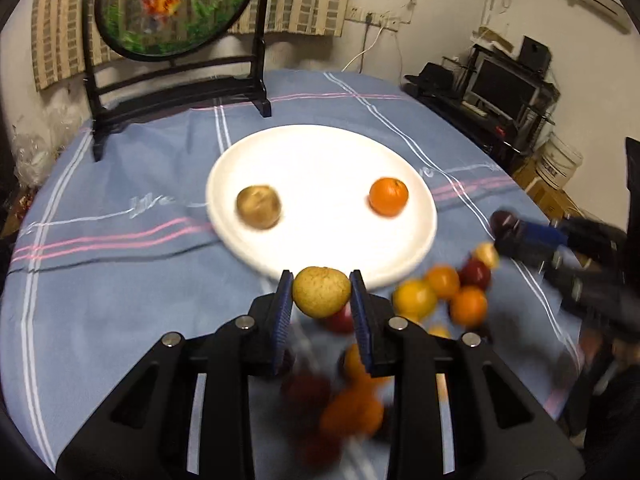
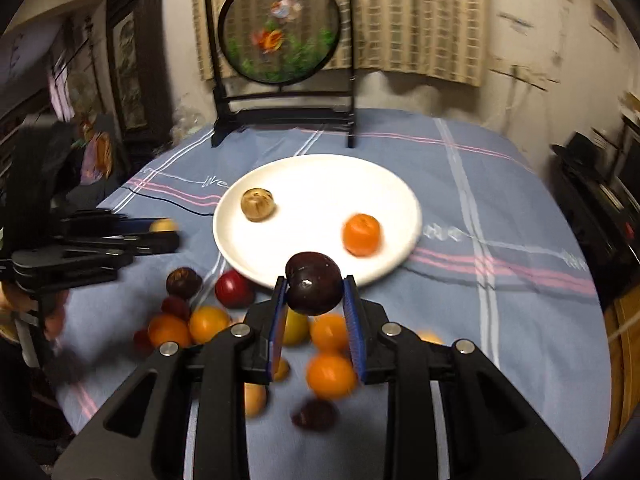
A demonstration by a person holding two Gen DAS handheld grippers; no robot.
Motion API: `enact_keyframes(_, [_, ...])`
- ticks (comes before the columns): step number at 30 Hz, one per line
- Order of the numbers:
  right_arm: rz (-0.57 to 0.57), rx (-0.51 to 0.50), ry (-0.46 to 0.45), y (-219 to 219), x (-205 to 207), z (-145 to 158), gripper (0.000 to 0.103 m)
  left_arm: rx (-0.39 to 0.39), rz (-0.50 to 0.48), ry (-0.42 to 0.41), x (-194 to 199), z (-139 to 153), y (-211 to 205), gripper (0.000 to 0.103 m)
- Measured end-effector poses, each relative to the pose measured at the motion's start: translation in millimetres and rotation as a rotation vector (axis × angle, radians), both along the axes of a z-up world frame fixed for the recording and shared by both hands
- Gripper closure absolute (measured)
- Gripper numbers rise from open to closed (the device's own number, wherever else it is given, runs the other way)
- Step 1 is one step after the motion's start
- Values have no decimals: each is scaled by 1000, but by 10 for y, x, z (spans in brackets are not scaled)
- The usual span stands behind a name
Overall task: Organize fruits
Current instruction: 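Carry both fruits to the white plate and release them there, then withdraw both open tools from the plate toward the fruit pile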
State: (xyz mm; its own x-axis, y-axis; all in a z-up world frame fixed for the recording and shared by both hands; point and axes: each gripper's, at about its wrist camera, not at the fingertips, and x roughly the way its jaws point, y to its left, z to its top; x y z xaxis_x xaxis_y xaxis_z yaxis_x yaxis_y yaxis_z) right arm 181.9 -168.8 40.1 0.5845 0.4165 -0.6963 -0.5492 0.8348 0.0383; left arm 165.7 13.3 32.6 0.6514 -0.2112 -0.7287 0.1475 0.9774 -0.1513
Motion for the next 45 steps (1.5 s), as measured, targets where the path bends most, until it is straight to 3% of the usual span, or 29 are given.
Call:
enact_keyframes(6, [-5, -93, 93, 314, 536, -292, 75, 6, 42, 155, 698, -390, -163, 74])
enact_keyframes(9, [2, -119, 153, 392, 706, -452, 75, 26, 68, 181, 825, -483, -157, 72])
enact_keyframes(10, [1, -121, 167, 408, 748, -496, 75, 27, 78, 179, 849, -494, -145, 67])
enact_keyframes(12, [-7, -128, 182, 418, 800, -552, 72, 32, 113, 160, 869, -475, -105, 32])
enact_keyframes(16, [-20, -78, 184, 339, 760, -510, 70, 9, 127, 127, 830, -351, -29, 31])
enact_keyframes(18, [-31, -43, 172, 240, 673, -442, 58, 6, 126, 113, 751, -280, 2, 30])
enact_keyframes(23, [-88, 73, 131, -210, 316, -236, 51, 26, 126, 74, 376, -114, 91, 17])
enact_keyframes(24, [-103, 97, 126, -317, 226, -217, 42, 35, 126, 64, 285, -93, 101, 14])
enact_keyframes(28, [-120, 140, 130, -671, -194, -276, 41, 98, 169, 14, -90, 2, 158, 11])
enact_keyframes(34, [-191, 128, 156, -976, -581, -439, 41, 113, 179, 11, -576, -86, 105, 4])
enact_keyframes(45, [-179, 34, 188, -831, -781, -644, 41, 94, 193, 84, -1054, -425, 112, 4])
